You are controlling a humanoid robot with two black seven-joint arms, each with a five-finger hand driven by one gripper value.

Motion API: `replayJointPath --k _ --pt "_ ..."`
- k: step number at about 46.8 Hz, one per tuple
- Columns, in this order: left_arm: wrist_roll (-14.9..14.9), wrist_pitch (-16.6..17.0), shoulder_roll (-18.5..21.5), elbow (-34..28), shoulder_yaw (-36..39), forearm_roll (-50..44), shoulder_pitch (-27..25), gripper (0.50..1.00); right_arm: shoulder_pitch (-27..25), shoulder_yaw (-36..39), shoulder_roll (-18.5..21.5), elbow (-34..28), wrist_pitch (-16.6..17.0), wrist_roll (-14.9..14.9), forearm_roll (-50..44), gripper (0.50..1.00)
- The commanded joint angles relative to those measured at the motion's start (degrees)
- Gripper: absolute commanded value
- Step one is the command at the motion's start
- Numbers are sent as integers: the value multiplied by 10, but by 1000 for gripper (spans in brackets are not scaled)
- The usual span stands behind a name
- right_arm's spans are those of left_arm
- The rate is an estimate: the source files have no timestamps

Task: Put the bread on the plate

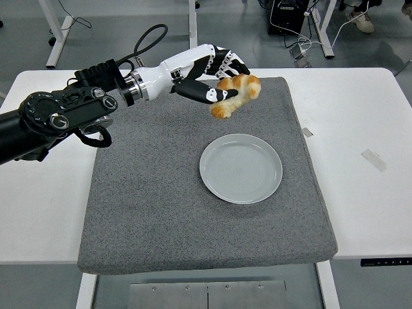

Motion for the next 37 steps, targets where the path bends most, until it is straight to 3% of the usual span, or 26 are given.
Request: replayJointPath --k 1,11,19,37 --pt "0 4 -15 2 4 4 0 500 0 0 0 0 0 0 0 1000" --pt "0 6 -44 9 9 8 -21 500 0 0 0 0 0 0 0 1000" --pt "0 14 -73 23 82 9 -44 500 0 0 0 -1 -1 0 0 1000" --pt "0 14 -73 35 157 76 -61 500 0 0 0 -1 -1 0 -1 1000"
